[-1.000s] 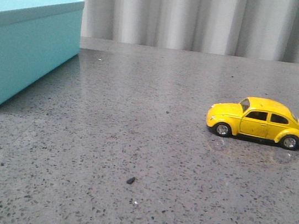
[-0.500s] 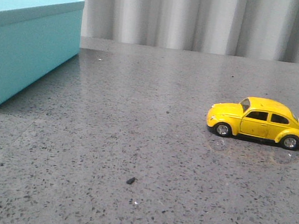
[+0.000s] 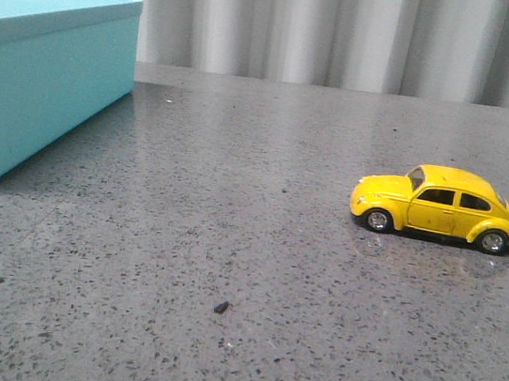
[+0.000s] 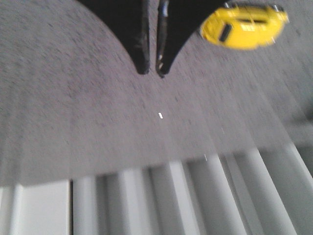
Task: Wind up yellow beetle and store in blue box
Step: 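Move the right gripper over the yellow beetle and lower onto its roof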
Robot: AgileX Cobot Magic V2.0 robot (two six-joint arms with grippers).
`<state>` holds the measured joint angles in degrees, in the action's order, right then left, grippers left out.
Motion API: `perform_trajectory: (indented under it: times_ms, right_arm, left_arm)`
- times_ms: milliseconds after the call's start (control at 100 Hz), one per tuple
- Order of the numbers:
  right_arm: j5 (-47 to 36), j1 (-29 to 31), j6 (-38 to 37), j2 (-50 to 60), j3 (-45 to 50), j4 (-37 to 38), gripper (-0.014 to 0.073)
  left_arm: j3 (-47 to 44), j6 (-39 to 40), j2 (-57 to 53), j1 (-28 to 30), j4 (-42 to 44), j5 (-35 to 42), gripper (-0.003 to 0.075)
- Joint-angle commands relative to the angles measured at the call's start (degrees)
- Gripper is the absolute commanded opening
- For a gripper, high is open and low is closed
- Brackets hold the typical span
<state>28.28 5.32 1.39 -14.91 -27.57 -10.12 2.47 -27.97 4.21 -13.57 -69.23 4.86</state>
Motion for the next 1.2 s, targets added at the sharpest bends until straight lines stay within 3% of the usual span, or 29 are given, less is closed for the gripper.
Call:
perform_trajectory:
  times_ms: [0, 100, 220, 460, 750, 1190]
  right_arm:
    - [5.31, 0.11, 4.83, -6.36, -7.60, 2.26, -0.0041]
    - [11.08, -2.70, 5.79, -12.27, -13.60, 2.15, -0.0041]
    - [20.94, -7.36, 5.79, -21.05, -21.43, 2.03, -0.0041]
    - [38.90, -13.83, 2.58, -39.83, -36.34, 1.94, -0.0041]
    - [35.93, -20.36, 0.12, -54.44, -41.51, 0.15, -0.0041]
    - [30.68, -20.69, 0.12, -63.75, -41.66, -3.47, -0.0041]
  left_arm:
    - [6.46, -0.29, 3.30, -0.56, 10.96, -6.83, -0.0021]
    - [13.84, -0.29, 8.31, -0.56, 23.53, -18.77, -0.0021]
    - [21.53, -0.29, 15.25, -0.56, 32.18, -28.74, -0.0021]
    - [26.56, -0.29, 21.53, -0.56, 33.36, -28.58, -0.0021]
    - [26.56, -0.29, 21.53, -0.56, 32.60, -27.39, -0.0021]
    - [26.56, -0.29, 21.53, -0.56, 31.70, -26.92, -0.0021]
